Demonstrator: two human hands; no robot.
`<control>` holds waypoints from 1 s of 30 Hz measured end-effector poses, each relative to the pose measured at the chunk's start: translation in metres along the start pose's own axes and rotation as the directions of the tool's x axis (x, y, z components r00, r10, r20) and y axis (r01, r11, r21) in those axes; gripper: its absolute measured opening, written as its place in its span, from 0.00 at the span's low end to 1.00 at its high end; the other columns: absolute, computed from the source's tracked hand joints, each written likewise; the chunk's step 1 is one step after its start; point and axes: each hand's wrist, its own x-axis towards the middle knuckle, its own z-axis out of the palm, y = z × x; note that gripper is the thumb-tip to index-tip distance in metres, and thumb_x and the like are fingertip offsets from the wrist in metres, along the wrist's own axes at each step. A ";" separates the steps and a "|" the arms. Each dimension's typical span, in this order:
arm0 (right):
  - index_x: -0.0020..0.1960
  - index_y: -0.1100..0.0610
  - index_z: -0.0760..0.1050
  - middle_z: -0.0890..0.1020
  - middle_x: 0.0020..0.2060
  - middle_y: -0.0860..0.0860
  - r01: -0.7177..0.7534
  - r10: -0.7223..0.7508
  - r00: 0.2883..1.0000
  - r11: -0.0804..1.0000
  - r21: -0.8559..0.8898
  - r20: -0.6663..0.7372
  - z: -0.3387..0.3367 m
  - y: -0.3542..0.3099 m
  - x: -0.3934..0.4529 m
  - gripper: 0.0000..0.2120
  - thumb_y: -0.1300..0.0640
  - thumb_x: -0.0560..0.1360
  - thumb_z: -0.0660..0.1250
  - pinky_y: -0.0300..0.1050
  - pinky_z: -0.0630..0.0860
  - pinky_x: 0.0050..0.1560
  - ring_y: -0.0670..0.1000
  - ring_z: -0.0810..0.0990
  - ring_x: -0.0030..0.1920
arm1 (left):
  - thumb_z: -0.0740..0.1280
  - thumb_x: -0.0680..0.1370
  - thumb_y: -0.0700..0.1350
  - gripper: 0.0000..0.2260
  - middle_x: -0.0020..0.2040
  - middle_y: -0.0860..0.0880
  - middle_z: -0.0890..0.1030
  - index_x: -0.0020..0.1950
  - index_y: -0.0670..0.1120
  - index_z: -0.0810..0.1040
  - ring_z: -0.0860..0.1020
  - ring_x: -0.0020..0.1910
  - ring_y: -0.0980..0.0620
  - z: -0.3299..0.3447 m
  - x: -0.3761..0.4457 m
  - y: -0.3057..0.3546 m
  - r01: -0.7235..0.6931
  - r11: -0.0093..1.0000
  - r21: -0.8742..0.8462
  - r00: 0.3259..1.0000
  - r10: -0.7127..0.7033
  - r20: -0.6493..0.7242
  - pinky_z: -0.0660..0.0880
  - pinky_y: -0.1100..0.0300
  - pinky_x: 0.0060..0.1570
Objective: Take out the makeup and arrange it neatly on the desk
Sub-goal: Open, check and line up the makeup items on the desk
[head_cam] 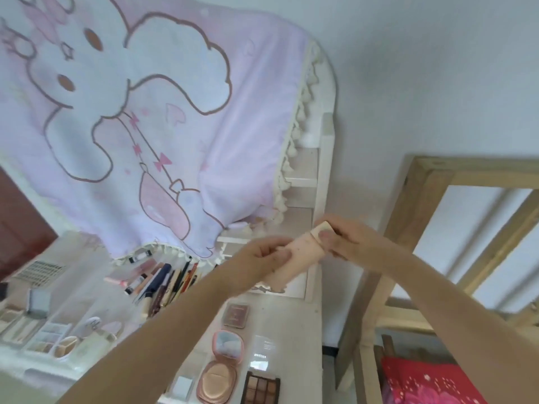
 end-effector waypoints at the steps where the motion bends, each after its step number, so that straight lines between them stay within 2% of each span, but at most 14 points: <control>1: 0.46 0.47 0.71 0.76 0.28 0.39 -0.005 0.002 0.999 0.998 0.056 0.044 -0.005 0.000 0.007 0.07 0.46 0.76 0.59 0.27 0.68 0.29 0.36 0.74 0.27 | 0.58 0.78 0.37 0.09 0.34 0.58 0.79 0.56 0.42 0.75 0.75 0.30 0.64 -0.006 0.000 0.004 -0.024 0.999 0.044 0.998 0.026 -0.053 0.71 0.71 0.31; 3: 0.54 0.44 0.69 0.77 0.36 0.38 -0.053 0.051 0.999 0.963 0.263 0.014 -0.010 -0.002 0.021 0.09 0.56 0.78 0.57 0.29 0.71 0.28 0.38 0.77 0.31 | 0.59 0.78 0.38 0.10 0.38 0.55 0.78 0.58 0.44 0.75 0.75 0.32 0.66 -0.015 -0.006 0.011 -0.070 0.985 0.155 0.980 0.097 -0.171 0.71 0.73 0.32; 6: 0.51 0.53 0.73 0.80 0.35 0.49 -0.209 0.254 0.967 0.830 0.517 -0.017 -0.007 -0.010 0.039 0.13 0.48 0.77 0.54 0.35 0.70 0.22 0.46 0.77 0.27 | 0.62 0.77 0.39 0.10 0.40 0.59 0.77 0.51 0.55 0.74 0.74 0.32 0.70 -0.026 -0.018 0.017 -0.116 0.925 0.362 0.937 0.223 -0.268 0.68 0.78 0.33; 8: 0.43 0.55 0.75 0.78 0.30 0.52 -0.188 0.206 0.978 0.845 0.501 0.020 -0.001 -0.016 0.048 0.13 0.50 0.77 0.56 0.34 0.68 0.21 0.44 0.75 0.23 | 0.63 0.77 0.39 0.10 0.40 0.59 0.76 0.54 0.52 0.74 0.74 0.35 0.68 -0.031 -0.023 0.018 -0.113 0.881 0.460 0.936 0.250 -0.248 0.67 0.77 0.35; 10: 0.41 0.56 0.77 0.75 0.31 0.51 -0.079 0.065 0.997 0.914 0.397 0.048 0.002 -0.022 0.055 0.09 0.61 0.77 0.60 0.32 0.69 0.23 0.40 0.74 0.24 | 0.64 0.77 0.39 0.12 0.41 0.59 0.75 0.59 0.48 0.74 0.74 0.36 0.66 -0.034 -0.026 0.019 -0.093 0.852 0.515 0.935 0.252 -0.250 0.67 0.76 0.36; 13: 0.52 0.61 0.76 0.78 0.39 0.47 0.051 -0.091 0.992 0.923 0.382 0.086 0.002 -0.023 0.059 0.11 0.70 0.73 0.63 0.28 0.73 0.38 0.35 0.77 0.35 | 0.64 0.77 0.38 0.11 0.40 0.59 0.75 0.55 0.51 0.74 0.73 0.34 0.70 -0.035 -0.032 0.020 -0.096 0.882 0.462 0.919 0.257 -0.300 0.67 0.77 0.35; 15: 0.55 0.54 0.73 0.78 0.46 0.45 0.075 -0.117 0.990 0.906 0.417 0.077 0.004 -0.022 0.061 0.15 0.69 0.73 0.63 0.29 0.73 0.48 0.35 0.77 0.44 | 0.63 0.77 0.37 0.11 0.39 0.57 0.76 0.51 0.53 0.74 0.72 0.32 0.70 -0.036 -0.035 0.018 -0.097 0.917 0.386 0.902 0.245 -0.356 0.67 0.78 0.33; 17: 0.53 0.48 0.72 0.78 0.47 0.44 -0.020 -0.003 0.999 0.904 0.427 0.052 0.008 -0.024 0.062 0.09 0.59 0.77 0.59 0.34 0.75 0.44 0.41 0.78 0.46 | 0.63 0.77 0.38 0.10 0.38 0.57 0.75 0.52 0.53 0.75 0.72 0.32 0.69 -0.037 -0.036 0.015 -0.078 0.926 0.370 0.895 0.229 -0.383 0.67 0.77 0.33; 18: 0.51 0.49 0.73 0.80 0.42 0.46 -0.123 0.111 0.992 0.904 0.410 0.055 0.011 -0.027 0.063 0.07 0.53 0.78 0.56 0.36 0.74 0.37 0.45 0.79 0.41 | 0.64 0.77 0.39 0.09 0.39 0.57 0.75 0.53 0.51 0.75 0.72 0.32 0.69 -0.037 -0.036 0.014 -0.065 0.920 0.387 0.899 0.222 -0.377 0.67 0.77 0.34; 20: 0.44 0.54 0.73 0.79 0.28 0.49 -0.285 0.263 0.958 0.907 0.311 0.109 0.014 -0.026 0.067 0.18 0.44 0.78 0.51 0.35 0.67 0.23 0.46 0.75 0.25 | 0.64 0.77 0.40 0.10 0.39 0.60 0.75 0.53 0.53 0.74 0.73 0.33 0.69 -0.036 -0.036 0.012 -0.067 0.896 0.438 0.909 0.236 -0.344 0.68 0.77 0.34; 22: 0.40 0.57 0.74 0.76 0.21 0.47 -0.286 0.251 0.955 0.922 0.261 0.158 0.015 -0.024 0.069 0.17 0.48 0.78 0.55 0.34 0.63 0.19 0.44 0.70 0.19 | 0.64 0.76 0.40 0.11 0.38 0.61 0.75 0.51 0.58 0.73 0.73 0.34 0.68 -0.036 -0.036 0.011 -0.079 0.878 0.471 0.911 0.256 -0.324 0.68 0.76 0.35; 24: 0.42 0.54 0.77 0.77 0.25 0.45 -0.159 0.111 0.981 0.930 0.333 0.159 0.011 -0.021 0.068 0.08 0.59 0.77 0.60 0.32 0.67 0.21 0.41 0.72 0.22 | 0.65 0.76 0.41 0.11 0.38 0.61 0.76 0.51 0.58 0.73 0.73 0.34 0.67 -0.037 -0.034 0.009 -0.073 0.881 0.468 0.906 0.255 -0.338 0.68 0.76 0.35; 26: 0.43 0.51 0.77 0.79 0.29 0.43 -0.070 -0.003 0.984 0.911 0.406 0.176 0.006 -0.017 0.067 0.13 0.68 0.75 0.62 0.32 0.70 0.25 0.39 0.74 0.27 | 0.65 0.76 0.41 0.10 0.39 0.60 0.76 0.52 0.56 0.73 0.74 0.35 0.66 -0.039 -0.034 0.007 -0.048 0.901 0.431 0.909 0.218 -0.355 0.69 0.76 0.35; 30: 0.46 0.52 0.77 0.79 0.35 0.51 -0.105 0.018 0.979 0.899 0.426 0.203 0.008 -0.008 0.061 0.14 0.70 0.74 0.62 0.31 0.71 0.27 0.39 0.74 0.28 | 0.65 0.76 0.40 0.09 0.38 0.59 0.77 0.53 0.53 0.74 0.75 0.33 0.69 -0.035 -0.035 -0.004 -0.011 0.932 0.362 0.928 0.144 -0.343 0.69 0.77 0.34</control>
